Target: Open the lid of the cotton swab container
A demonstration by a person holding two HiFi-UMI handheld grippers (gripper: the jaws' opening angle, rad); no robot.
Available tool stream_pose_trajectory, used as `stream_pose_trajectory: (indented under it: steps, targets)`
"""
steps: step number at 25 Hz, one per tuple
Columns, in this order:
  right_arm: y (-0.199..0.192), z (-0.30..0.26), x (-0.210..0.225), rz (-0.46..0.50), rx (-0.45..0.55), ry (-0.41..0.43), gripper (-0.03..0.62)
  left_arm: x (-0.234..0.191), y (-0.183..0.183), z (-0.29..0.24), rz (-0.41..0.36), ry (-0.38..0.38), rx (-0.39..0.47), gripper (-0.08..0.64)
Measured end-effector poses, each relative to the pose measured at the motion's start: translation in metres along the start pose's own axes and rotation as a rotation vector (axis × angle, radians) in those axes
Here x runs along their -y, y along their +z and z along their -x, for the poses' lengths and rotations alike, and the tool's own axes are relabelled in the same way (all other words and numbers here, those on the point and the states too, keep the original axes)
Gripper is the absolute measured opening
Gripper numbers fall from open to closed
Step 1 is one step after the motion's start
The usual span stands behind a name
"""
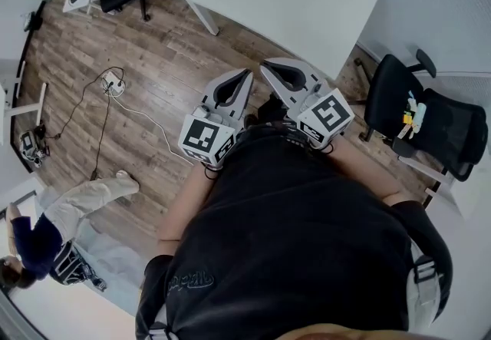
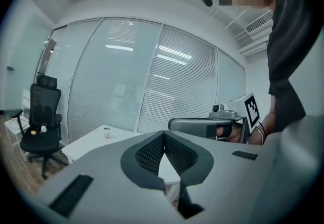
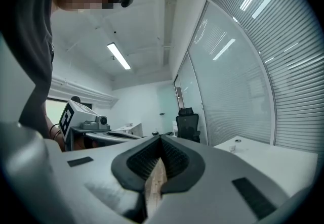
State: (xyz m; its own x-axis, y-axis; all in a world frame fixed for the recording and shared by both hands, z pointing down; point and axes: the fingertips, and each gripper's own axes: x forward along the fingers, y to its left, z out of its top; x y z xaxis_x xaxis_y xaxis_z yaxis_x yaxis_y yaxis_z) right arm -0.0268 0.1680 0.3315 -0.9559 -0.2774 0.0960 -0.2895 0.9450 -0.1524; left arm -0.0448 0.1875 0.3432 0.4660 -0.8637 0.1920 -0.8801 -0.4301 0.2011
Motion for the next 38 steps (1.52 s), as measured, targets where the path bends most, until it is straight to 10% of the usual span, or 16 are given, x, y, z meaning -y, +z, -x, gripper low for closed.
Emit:
stream_pose_trajectory:
  steps: [14,38]
  targets:
    - [0.019,0.005,0.131,0.011,0.000,-0.055,0.021,-0.021,0.038,-0.127,-0.046,-0.027,0.052,0.015]
    - [0.015,0.030,0.220,-0.022,-0.029,-0.224,0.021,-0.015,0.060,-0.231,-0.034,-0.255,0.055,0.015]
